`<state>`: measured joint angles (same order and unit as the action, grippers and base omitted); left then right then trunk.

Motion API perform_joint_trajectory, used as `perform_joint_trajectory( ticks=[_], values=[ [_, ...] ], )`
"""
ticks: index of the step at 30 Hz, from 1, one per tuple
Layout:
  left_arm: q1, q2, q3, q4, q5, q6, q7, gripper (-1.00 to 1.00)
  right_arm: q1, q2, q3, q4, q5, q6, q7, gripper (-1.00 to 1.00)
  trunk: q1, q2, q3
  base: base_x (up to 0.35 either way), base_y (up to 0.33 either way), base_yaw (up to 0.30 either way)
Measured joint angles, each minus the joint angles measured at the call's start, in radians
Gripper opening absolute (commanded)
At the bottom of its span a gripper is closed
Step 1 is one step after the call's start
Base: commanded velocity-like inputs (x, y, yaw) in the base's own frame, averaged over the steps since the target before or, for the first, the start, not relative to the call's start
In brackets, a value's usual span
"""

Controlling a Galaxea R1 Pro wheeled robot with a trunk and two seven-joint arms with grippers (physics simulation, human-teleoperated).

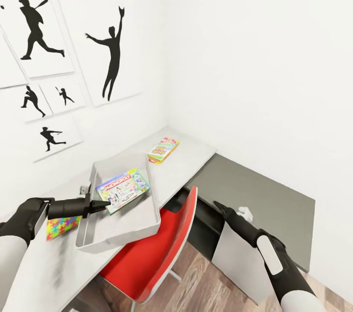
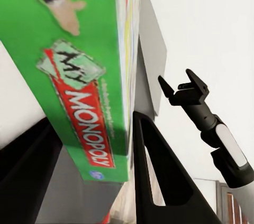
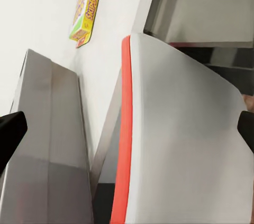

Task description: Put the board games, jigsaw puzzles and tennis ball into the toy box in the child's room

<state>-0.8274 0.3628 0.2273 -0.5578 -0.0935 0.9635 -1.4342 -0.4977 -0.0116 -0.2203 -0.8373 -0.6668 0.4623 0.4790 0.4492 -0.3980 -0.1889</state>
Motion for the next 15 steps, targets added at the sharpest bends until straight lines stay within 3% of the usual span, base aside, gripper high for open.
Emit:
perform_joint_trajectory(
  ticks=[8, 15],
  values=[
    [0.000, -0.007, -0.004, -0.003, -0.020, -0.010, -0.023, -1.00, 0.000, 0.004, 0.001, 0.001, 0.001, -0.002, -0.001, 1.00, 0.000, 0.000, 0.000, 0.009, 0.000, -0.001],
    [0.000, -0.002, -0.009, -0.003, 0.001, -0.001, -0.015, -1.00, 0.000, 0.018, 0.003, 0.002, 0.002, -0.003, -0.002, 1.00, 0.000, 0.000, 0.000, 0.000, 0.000, 0.000]
  ],
)
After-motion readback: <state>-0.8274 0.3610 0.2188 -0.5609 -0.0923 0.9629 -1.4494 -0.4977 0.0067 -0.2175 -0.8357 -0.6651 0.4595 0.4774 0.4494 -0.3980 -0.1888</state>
